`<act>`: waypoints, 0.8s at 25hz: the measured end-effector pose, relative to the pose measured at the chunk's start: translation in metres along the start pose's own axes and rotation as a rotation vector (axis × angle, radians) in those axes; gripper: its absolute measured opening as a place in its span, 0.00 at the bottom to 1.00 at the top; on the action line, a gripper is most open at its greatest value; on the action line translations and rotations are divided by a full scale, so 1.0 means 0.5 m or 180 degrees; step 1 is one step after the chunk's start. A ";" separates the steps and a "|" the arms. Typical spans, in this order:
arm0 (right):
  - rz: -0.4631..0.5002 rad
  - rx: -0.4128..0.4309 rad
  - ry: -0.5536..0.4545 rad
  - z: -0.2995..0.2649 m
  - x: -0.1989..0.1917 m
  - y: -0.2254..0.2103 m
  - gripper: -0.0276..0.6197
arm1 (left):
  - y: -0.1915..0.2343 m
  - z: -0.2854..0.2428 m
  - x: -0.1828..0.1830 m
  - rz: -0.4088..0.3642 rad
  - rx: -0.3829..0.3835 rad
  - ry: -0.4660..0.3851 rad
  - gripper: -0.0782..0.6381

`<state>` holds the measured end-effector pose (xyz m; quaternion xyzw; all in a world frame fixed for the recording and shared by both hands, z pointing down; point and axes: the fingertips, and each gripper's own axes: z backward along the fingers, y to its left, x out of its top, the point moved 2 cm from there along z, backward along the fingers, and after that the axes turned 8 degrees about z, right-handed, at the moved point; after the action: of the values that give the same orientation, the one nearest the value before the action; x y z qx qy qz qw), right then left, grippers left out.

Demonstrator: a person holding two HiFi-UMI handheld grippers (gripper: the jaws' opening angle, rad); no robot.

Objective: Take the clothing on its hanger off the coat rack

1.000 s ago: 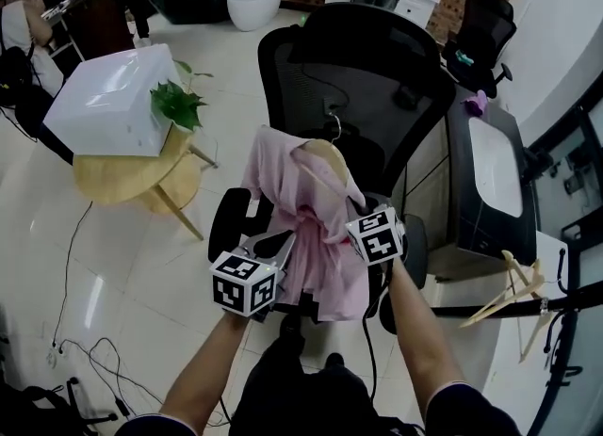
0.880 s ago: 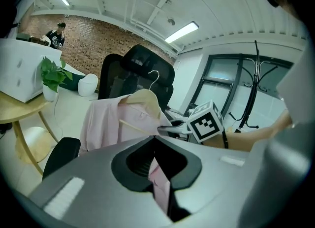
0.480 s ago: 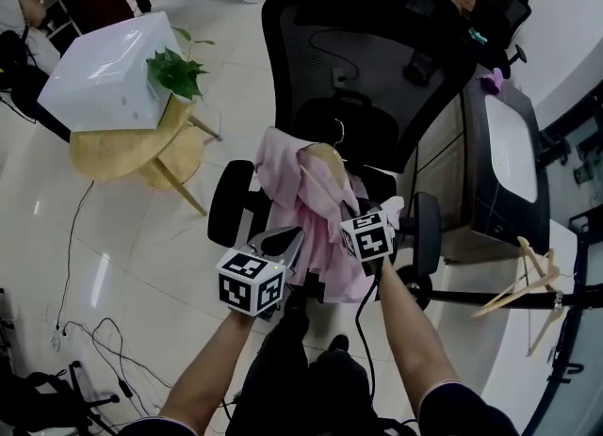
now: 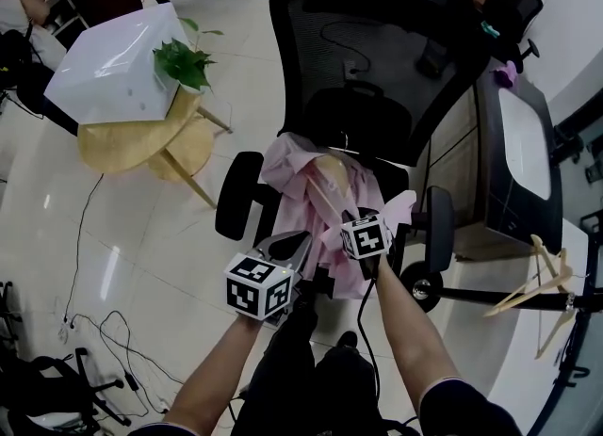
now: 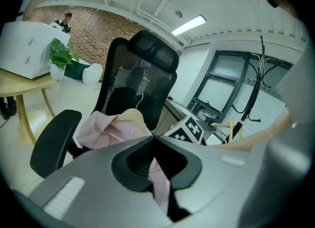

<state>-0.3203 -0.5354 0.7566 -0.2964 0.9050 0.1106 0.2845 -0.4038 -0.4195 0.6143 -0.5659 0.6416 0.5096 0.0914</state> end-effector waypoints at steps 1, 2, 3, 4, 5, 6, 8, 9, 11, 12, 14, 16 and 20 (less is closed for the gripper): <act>-0.0010 -0.0033 0.0032 -0.007 -0.009 -0.001 0.09 | 0.001 0.001 -0.001 0.0000 0.0004 0.0001 0.12; -0.0035 -0.0077 0.0053 -0.012 -0.018 -0.003 0.11 | 0.002 0.001 -0.003 -0.0001 0.0006 0.0003 0.12; -0.0081 -0.0119 0.0074 -0.014 -0.027 -0.006 0.14 | 0.002 0.001 -0.004 -0.0003 0.0006 0.0006 0.12; -0.0140 -0.0148 0.0108 -0.014 -0.037 -0.008 0.19 | 0.001 0.002 -0.005 -0.0005 0.0004 0.0010 0.12; -0.0195 -0.0174 0.0155 -0.011 -0.047 -0.012 0.24 | 0.001 0.001 -0.004 -0.0010 0.0002 0.0014 0.12; -0.0224 -0.0216 0.0195 -0.006 -0.054 -0.018 0.24 | 0.001 0.000 -0.002 -0.0015 0.0000 0.0017 0.12; -0.0194 -0.0334 0.0186 0.011 -0.054 -0.036 0.24 | 0.001 -0.004 0.003 -0.0020 -0.0014 0.0022 0.12; -0.0168 -0.0381 0.0133 0.023 -0.048 -0.045 0.24 | 0.000 -0.007 0.006 -0.0023 -0.0027 0.0026 0.12; -0.0162 -0.0448 0.0011 0.052 -0.034 -0.059 0.22 | -0.005 -0.015 0.016 -0.0051 -0.0063 0.0031 0.12; -0.0173 -0.0489 -0.0057 0.069 -0.025 -0.066 0.20 | -0.008 -0.020 0.024 -0.0076 -0.0089 0.0031 0.12; -0.0194 -0.0592 -0.0214 0.110 -0.003 -0.082 0.13 | -0.016 -0.030 0.043 -0.0136 -0.0151 0.0024 0.12; -0.0216 -0.0667 -0.0373 0.155 0.022 -0.095 0.10 | -0.028 -0.036 0.062 -0.0191 -0.0210 0.0014 0.12; -0.0333 -0.0711 -0.0782 0.257 0.088 -0.112 0.05 | -0.063 -0.030 0.109 -0.0303 -0.0332 -0.0049 0.12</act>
<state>-0.2581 -0.5535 0.6247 -0.3571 0.8288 0.2308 0.3636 -0.3896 -0.4604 0.5659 -0.5959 0.5858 0.5417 0.0909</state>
